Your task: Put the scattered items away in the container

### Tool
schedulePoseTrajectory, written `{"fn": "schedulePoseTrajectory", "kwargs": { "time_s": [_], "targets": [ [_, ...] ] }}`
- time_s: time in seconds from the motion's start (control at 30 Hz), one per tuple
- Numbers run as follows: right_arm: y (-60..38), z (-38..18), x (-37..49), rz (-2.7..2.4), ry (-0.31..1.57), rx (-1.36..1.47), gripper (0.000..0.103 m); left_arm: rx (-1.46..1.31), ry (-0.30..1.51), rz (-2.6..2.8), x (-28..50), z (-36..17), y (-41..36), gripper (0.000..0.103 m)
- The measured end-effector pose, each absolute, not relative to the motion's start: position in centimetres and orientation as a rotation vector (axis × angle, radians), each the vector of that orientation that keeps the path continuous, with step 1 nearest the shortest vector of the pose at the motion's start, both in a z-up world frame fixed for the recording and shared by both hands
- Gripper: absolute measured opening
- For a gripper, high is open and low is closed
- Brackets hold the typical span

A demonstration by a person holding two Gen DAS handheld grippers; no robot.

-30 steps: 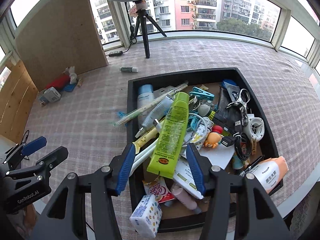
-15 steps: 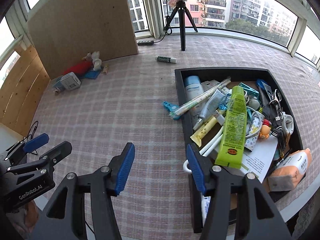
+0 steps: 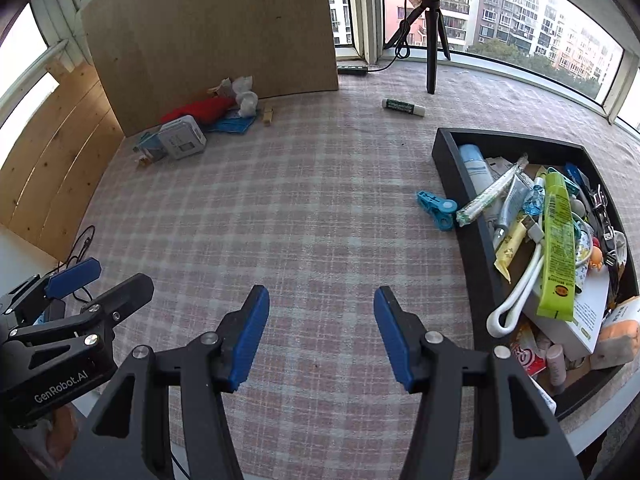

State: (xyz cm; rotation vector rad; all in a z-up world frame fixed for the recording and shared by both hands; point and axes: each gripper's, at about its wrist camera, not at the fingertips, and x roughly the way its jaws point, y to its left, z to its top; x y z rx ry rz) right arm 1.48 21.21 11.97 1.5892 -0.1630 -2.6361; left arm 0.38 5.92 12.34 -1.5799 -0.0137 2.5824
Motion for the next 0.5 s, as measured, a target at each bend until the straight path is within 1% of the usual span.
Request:
{"fn": "schedulePoseTrajectory", "kwargs": {
  "time_s": [0.23, 0.5],
  "targets": [
    [19.1, 11.2, 1.2, -2.617, -0.138, 1.61, 0.054, -1.59, -0.05, 2.589, 0.0, 11.7, 3.8, 0.076],
    [18.1, 10.1, 0.7, -2.603, -0.122, 1.633, 0.054, -1.607, -0.053, 2.589, -0.4, 10.5, 3.1, 0.076]
  ]
}}
